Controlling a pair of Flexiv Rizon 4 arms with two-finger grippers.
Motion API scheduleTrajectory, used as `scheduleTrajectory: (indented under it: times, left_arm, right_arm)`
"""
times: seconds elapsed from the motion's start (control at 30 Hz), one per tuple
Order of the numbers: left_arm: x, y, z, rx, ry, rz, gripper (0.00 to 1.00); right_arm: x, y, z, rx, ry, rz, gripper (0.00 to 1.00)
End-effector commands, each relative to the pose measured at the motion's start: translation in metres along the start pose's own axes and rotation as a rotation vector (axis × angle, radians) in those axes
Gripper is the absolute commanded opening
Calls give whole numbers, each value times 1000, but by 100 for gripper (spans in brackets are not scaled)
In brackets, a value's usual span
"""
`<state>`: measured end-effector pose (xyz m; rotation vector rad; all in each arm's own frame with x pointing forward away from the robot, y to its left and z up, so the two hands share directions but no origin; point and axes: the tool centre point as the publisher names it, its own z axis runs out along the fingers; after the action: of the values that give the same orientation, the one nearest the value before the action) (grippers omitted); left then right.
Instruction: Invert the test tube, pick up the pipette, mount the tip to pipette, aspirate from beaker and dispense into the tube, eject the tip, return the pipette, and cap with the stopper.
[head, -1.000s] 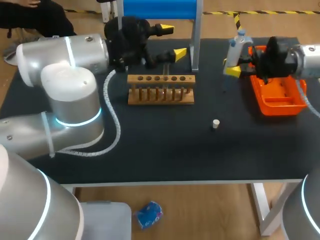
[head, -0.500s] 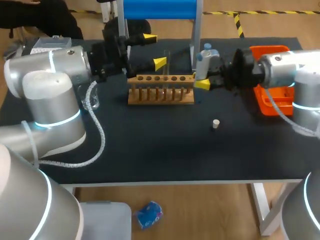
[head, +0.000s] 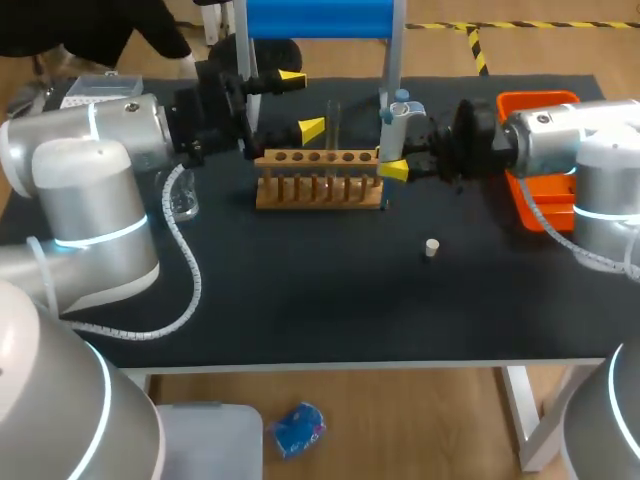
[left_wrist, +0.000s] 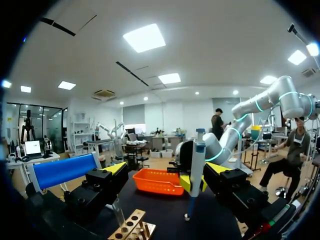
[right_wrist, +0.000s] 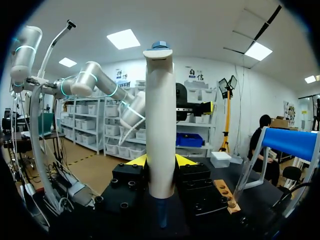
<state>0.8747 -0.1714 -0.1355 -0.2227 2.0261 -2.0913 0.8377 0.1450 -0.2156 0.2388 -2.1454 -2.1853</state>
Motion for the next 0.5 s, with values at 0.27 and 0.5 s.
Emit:
scheduleTrajectory:
  times: [0.27,0.5]
  left_arm:
    - [-6,8,10,-141,-21,17,100]
    - [-2,14,15,-128,15,-16,100]
  right_arm:
    - [-5,-19,12,9,2,11,0]
    - [-15,-28,24,-24,2,6,0]
